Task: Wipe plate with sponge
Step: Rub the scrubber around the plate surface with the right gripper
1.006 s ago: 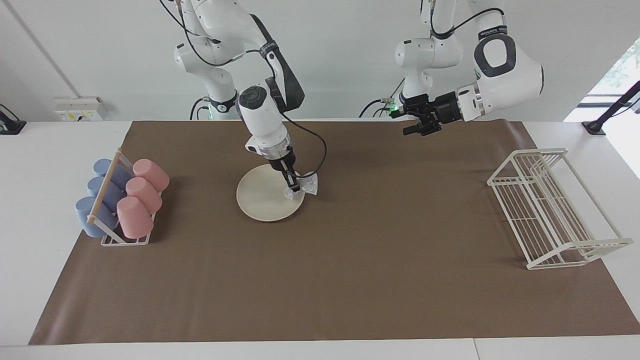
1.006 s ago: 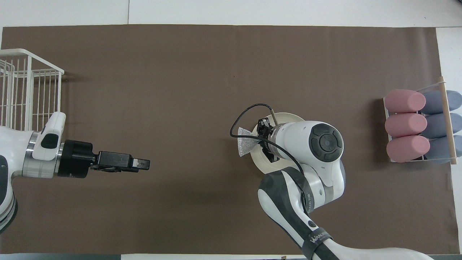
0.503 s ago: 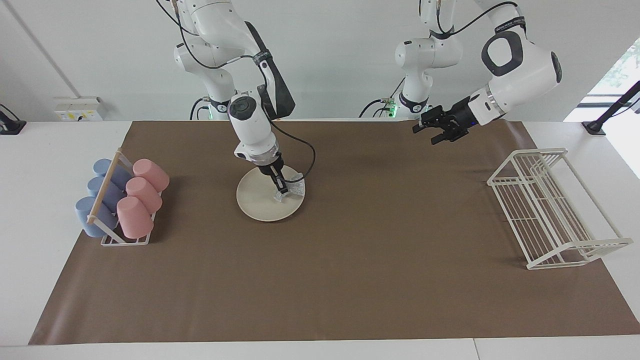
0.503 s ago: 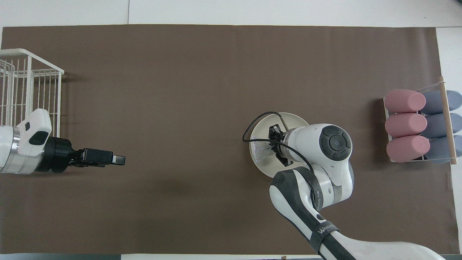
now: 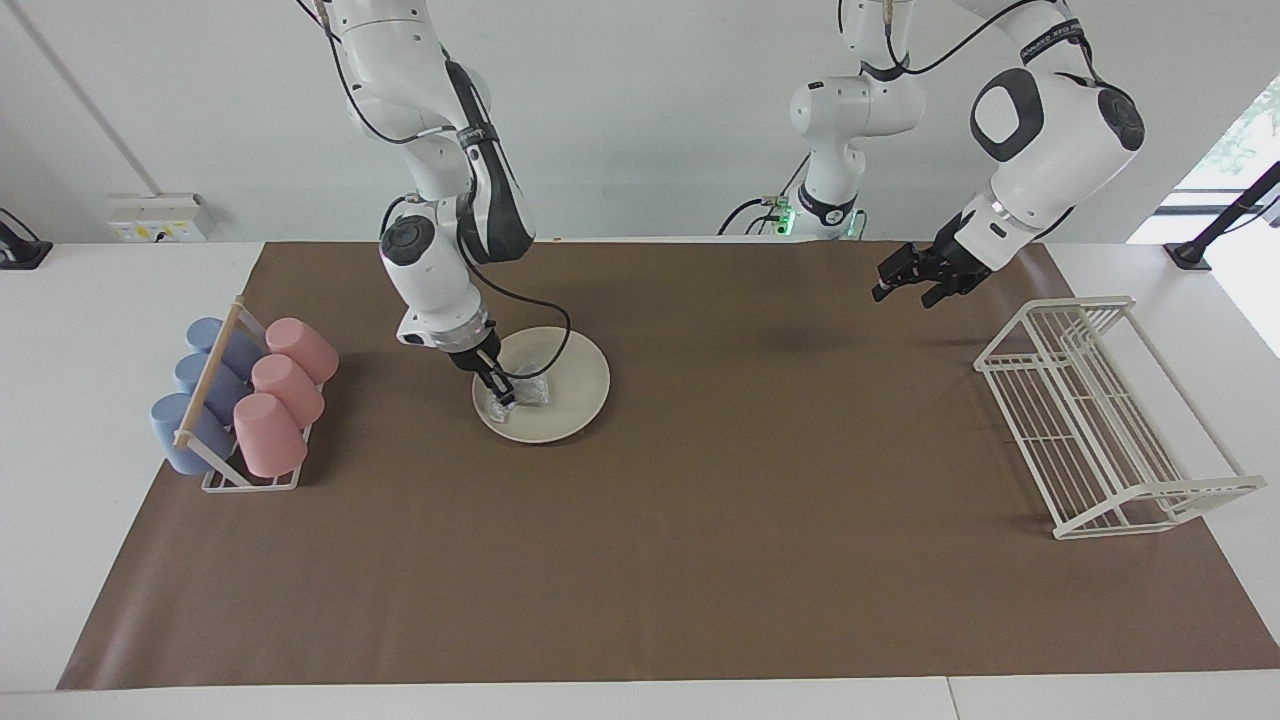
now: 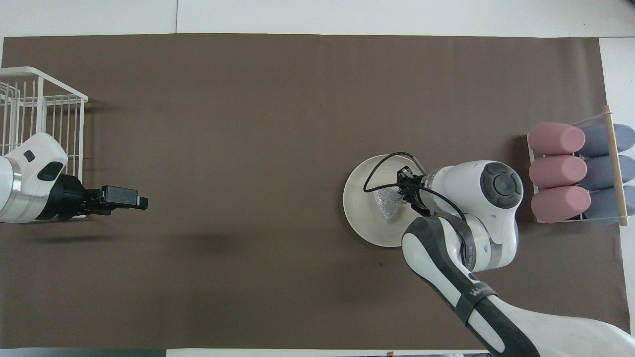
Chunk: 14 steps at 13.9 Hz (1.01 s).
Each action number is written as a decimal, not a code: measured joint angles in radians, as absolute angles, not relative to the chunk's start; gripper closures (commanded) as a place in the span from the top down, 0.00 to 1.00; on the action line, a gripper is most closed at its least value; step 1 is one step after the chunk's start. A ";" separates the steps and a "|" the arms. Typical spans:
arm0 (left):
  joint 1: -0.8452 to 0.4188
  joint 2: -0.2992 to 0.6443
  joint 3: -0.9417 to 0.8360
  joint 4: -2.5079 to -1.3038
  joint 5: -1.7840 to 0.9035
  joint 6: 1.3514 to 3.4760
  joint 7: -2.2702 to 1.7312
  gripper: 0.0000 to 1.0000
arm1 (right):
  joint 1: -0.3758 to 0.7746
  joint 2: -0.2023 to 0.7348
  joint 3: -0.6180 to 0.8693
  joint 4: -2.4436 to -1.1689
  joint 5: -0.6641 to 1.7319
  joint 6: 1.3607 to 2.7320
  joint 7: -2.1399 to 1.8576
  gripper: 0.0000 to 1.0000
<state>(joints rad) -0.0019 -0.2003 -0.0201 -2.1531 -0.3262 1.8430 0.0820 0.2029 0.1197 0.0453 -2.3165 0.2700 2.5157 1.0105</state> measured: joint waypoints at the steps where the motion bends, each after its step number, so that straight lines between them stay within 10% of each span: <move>1: -0.002 -0.200 -0.021 -2.153 -0.325 1.843 0.081 1.00 | 0.206 0.120 0.048 -2.317 0.270 2.516 1.011 0.00; 14: -0.003 -0.200 -0.027 -2.153 -0.323 1.844 -0.017 1.00 | 0.378 0.115 0.055 -2.331 0.272 2.564 1.224 0.00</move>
